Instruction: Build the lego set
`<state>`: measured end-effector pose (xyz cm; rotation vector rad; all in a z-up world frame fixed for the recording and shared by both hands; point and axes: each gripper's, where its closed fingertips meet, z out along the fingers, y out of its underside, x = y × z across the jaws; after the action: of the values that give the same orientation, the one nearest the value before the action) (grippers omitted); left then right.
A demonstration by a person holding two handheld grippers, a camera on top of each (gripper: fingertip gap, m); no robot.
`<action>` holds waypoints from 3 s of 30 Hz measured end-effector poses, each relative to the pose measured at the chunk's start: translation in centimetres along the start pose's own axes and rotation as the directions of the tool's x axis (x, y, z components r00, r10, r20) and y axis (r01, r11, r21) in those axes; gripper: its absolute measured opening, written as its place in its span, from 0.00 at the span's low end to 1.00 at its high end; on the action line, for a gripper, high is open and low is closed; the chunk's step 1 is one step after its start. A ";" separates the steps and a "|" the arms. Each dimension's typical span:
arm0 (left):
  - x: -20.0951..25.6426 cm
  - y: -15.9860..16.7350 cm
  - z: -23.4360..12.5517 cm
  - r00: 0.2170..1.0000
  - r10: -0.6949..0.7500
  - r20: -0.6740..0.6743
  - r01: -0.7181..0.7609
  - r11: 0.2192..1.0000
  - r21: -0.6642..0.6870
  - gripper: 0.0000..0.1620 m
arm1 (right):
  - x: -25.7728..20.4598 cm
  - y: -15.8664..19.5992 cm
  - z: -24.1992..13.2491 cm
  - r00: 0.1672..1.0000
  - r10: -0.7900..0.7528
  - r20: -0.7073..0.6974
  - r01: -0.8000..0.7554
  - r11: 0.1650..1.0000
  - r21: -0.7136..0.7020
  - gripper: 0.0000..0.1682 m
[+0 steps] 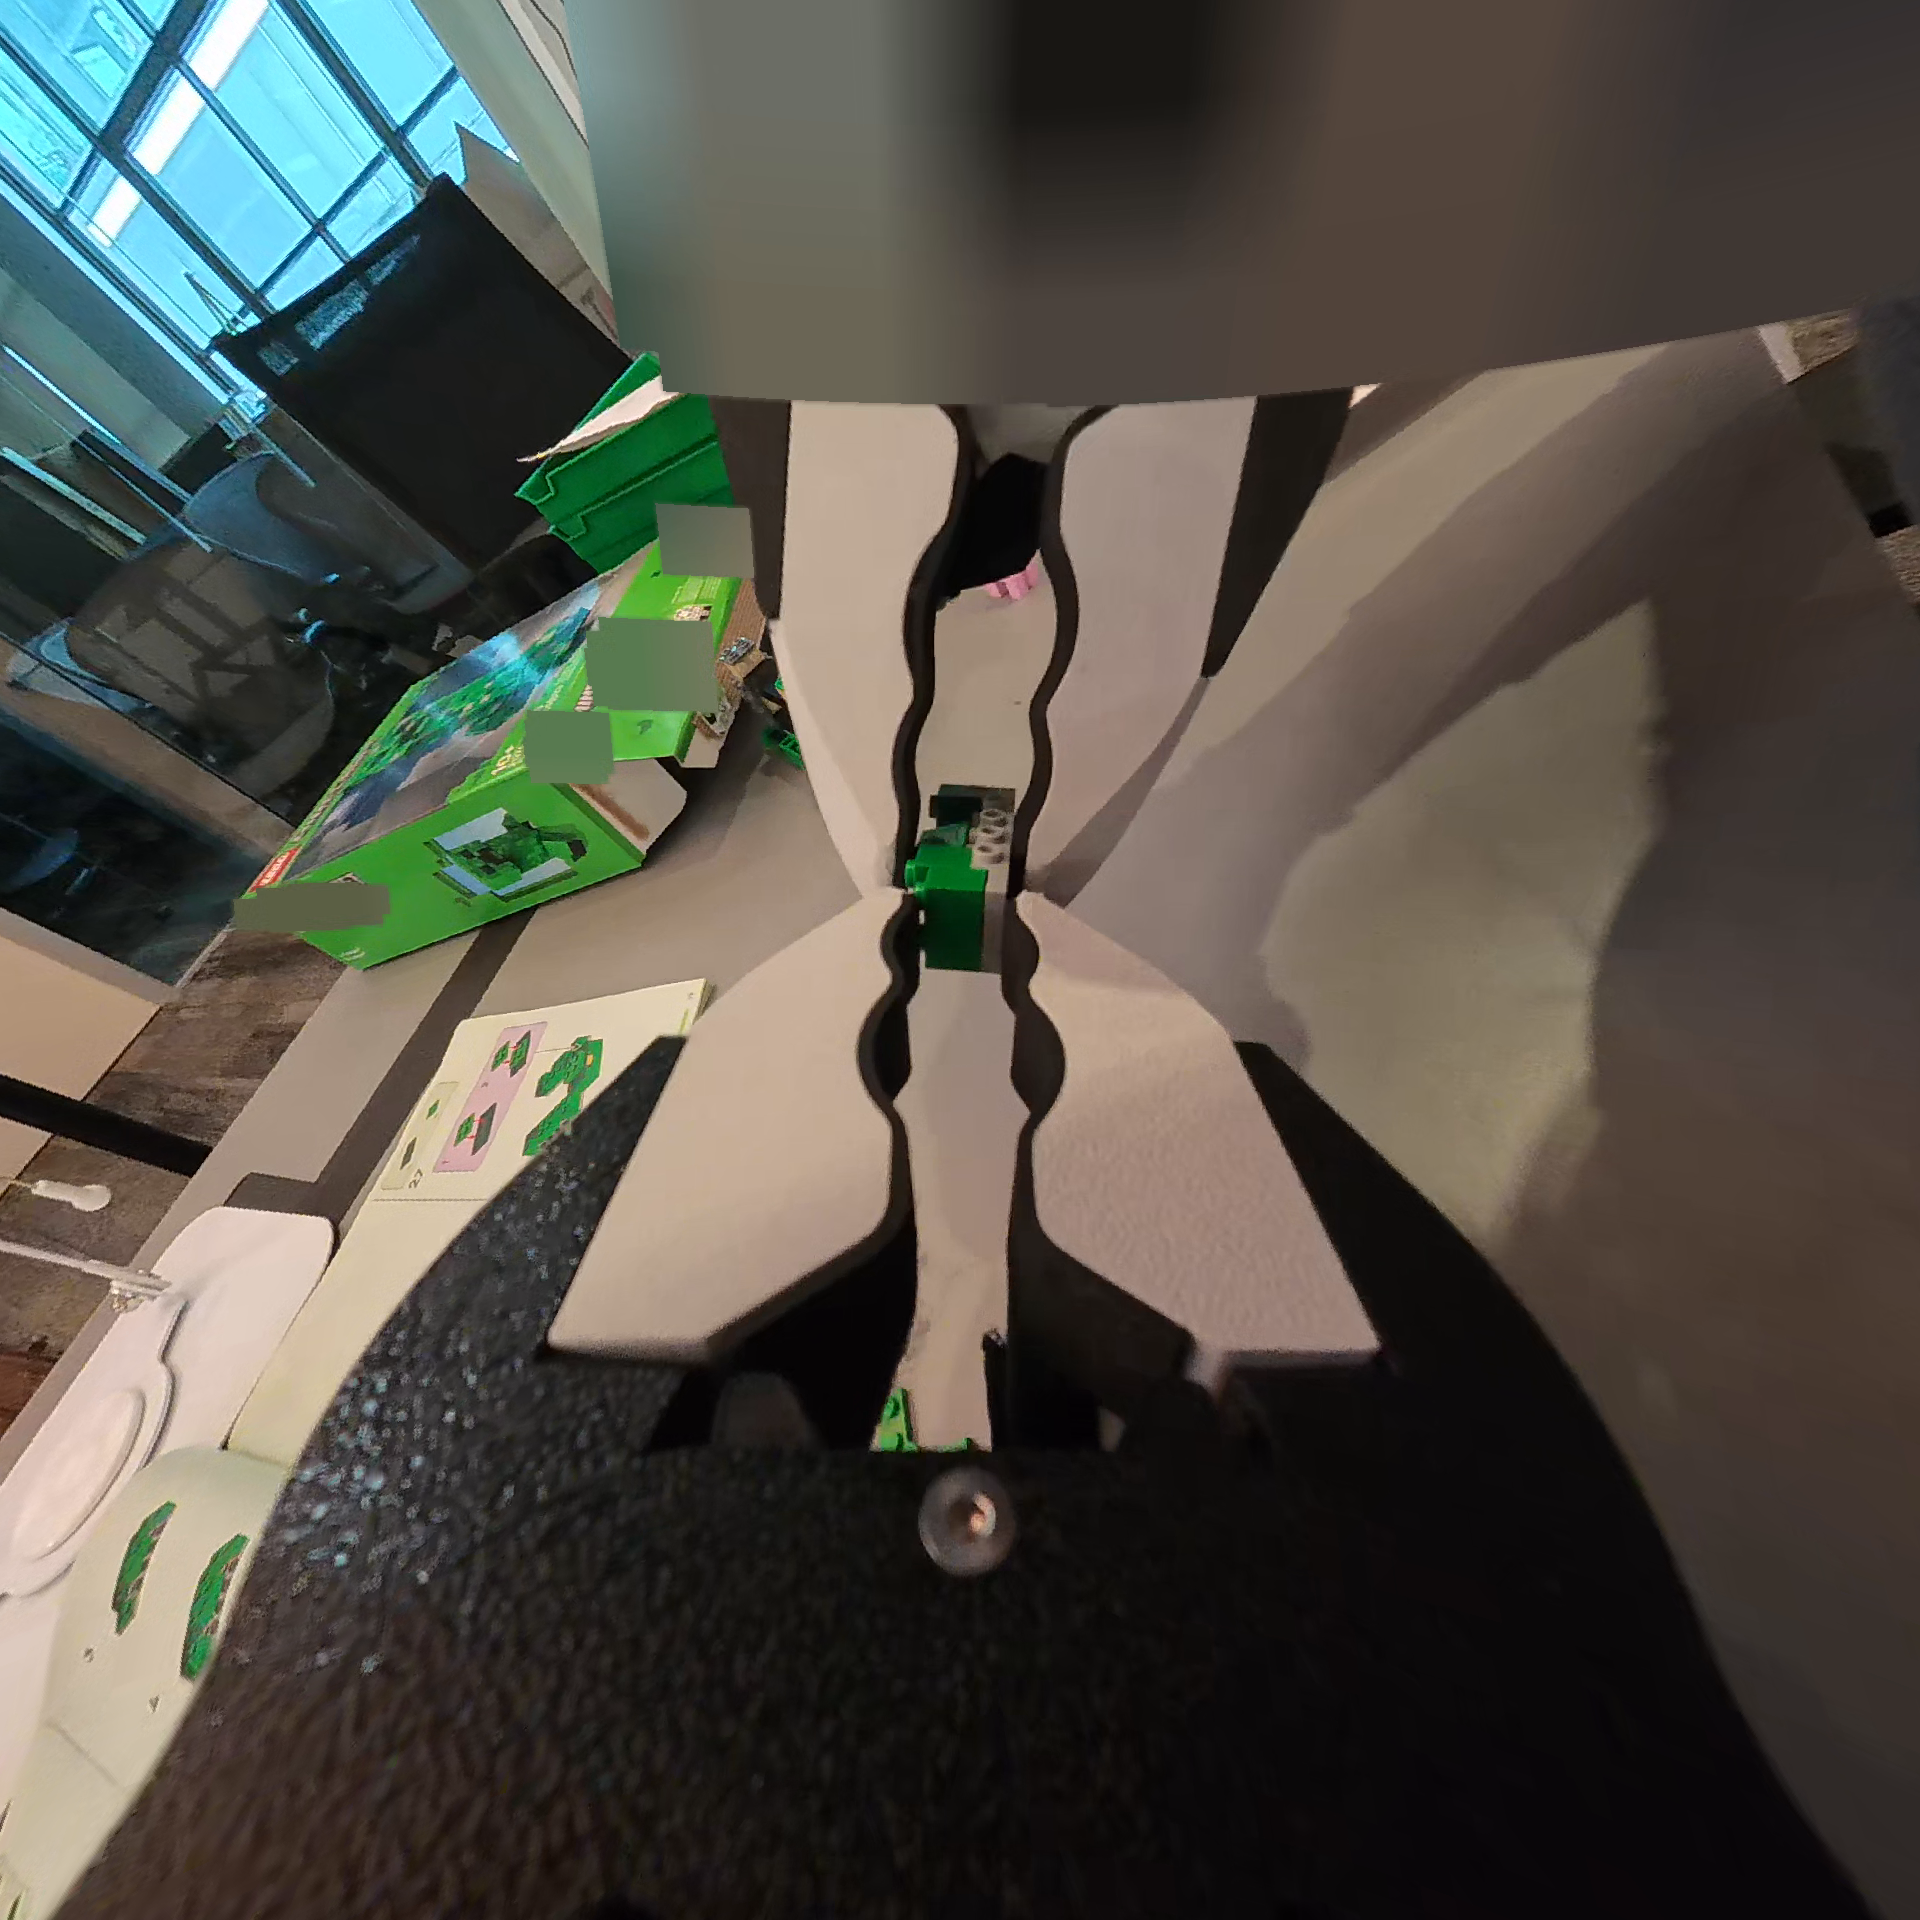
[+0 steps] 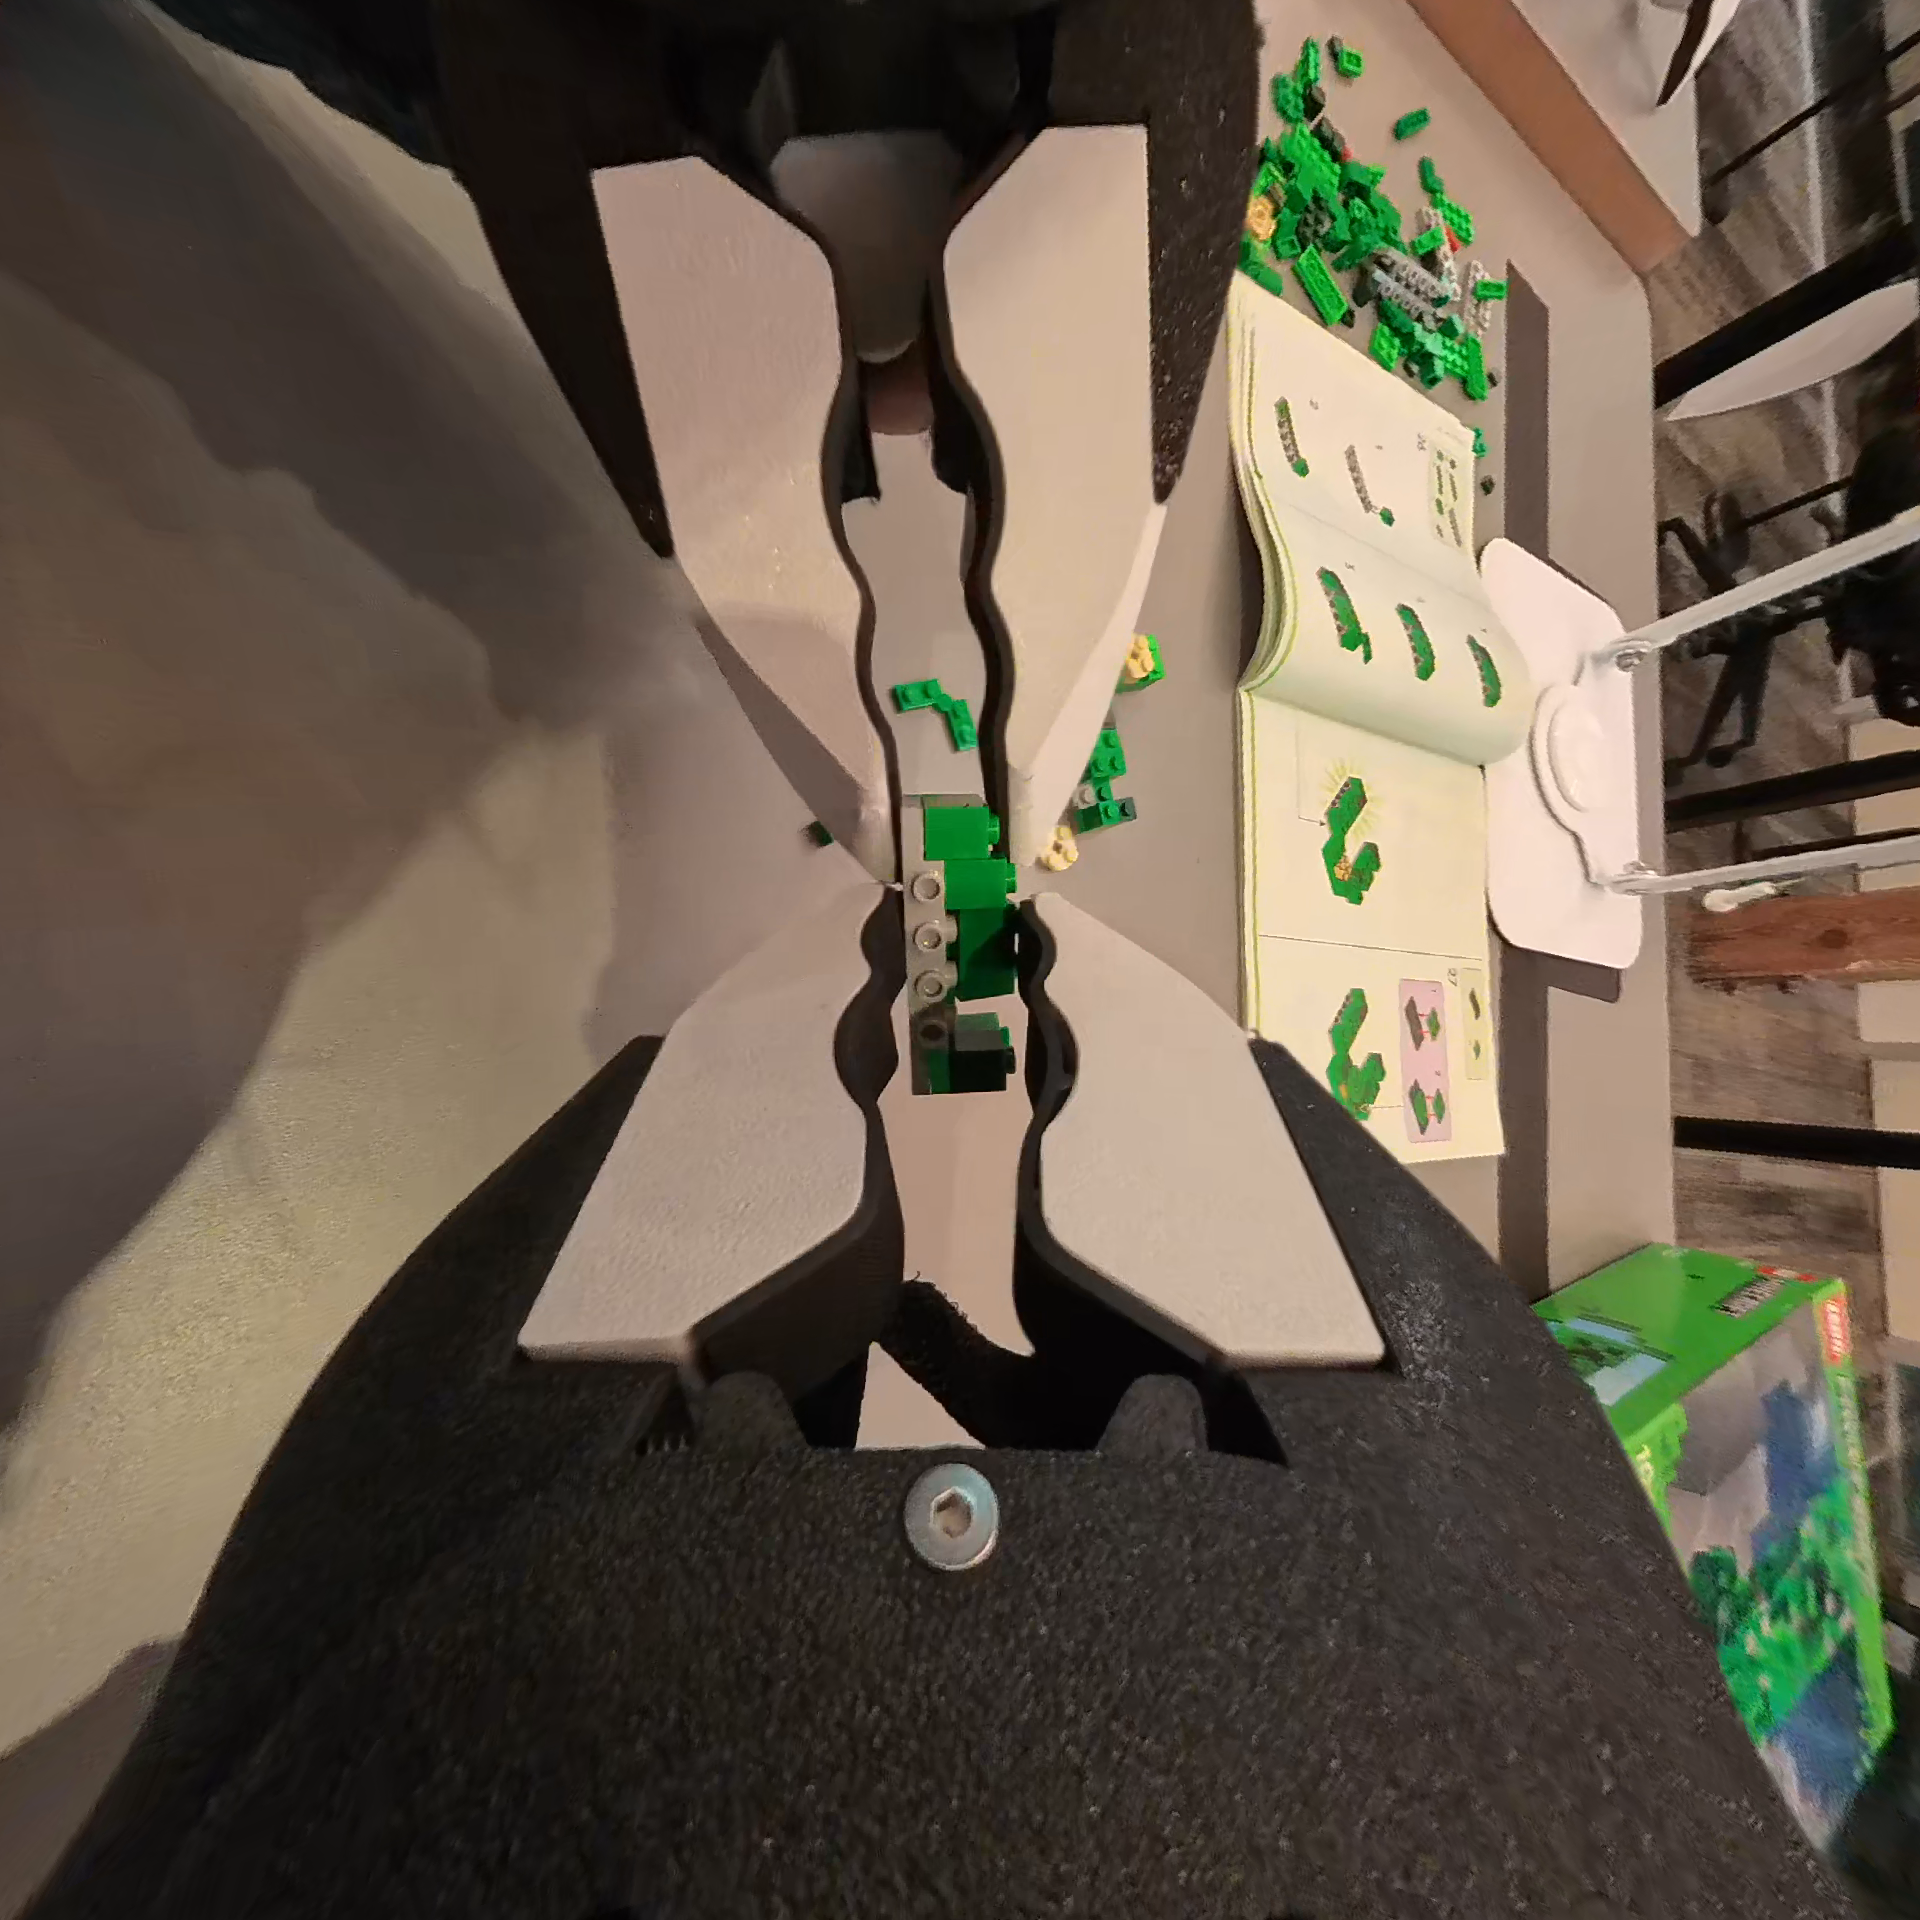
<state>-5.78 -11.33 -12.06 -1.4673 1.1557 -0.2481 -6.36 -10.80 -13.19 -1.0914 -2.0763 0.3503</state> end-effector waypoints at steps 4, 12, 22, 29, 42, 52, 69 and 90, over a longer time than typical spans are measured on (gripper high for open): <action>-0.4 0.1 0.0 0.999 -0.047 0.025 0.047 0.999 0.005 0.09 | 0.5 0.0 0.0 0.997 -0.025 -0.075 0.025 1.000 -0.003 0.13; -0.8 -0.2 -0.2 0.992 -0.125 0.025 0.123 0.991 0.059 0.09 | 1.1 -0.4 -0.3 0.980 -0.086 -0.180 0.089 0.996 0.009 0.14; -0.8 -0.5 -0.3 0.991 -0.135 0.022 0.132 0.985 0.112 0.09 | 1.1 -0.6 -0.5 0.974 -0.093 -0.208 0.098 0.995 0.017 0.14; -0.7 -0.6 -0.3 0.993 -0.110 0.035 0.105 0.987 0.120 0.09 | 1.0 -0.5 -0.6 0.975 -0.092 -0.202 0.097 0.995 0.013 0.12; -0.9 -0.8 -0.5 0.993 -0.107 0.046 0.100 0.986 0.134 0.09 | 1.2 -0.8 -0.6 0.986 0.014 -0.165 -0.004 0.998 0.061 0.13; -1.1 -1.8 -1.1 0.994 -0.096 0.047 0.085 0.976 0.201 0.09 | 1.4 -1.6 -1.4 0.986 0.018 -0.168 0.003 0.993 0.120 0.14; -0.4 -2.0 -1.3 1.000 -0.020 0.012 0.017 0.980 0.200 0.09 | 0.7 -1.9 -2.8 0.994 -0.032 -0.105 0.051 0.982 0.181 0.13; 0.1 -2.2 -1.3 0.999 -0.031 -0.018 0.034 0.976 0.214 0.09 | 0.1 -1.8 -2.9 0.942 -0.263 -0.206 0.288 0.952 0.102 0.09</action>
<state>-5.54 -12.64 -9.92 -1.2962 1.0820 -0.3946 -5.38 -12.04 -10.20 -0.7134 -1.9711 0.2286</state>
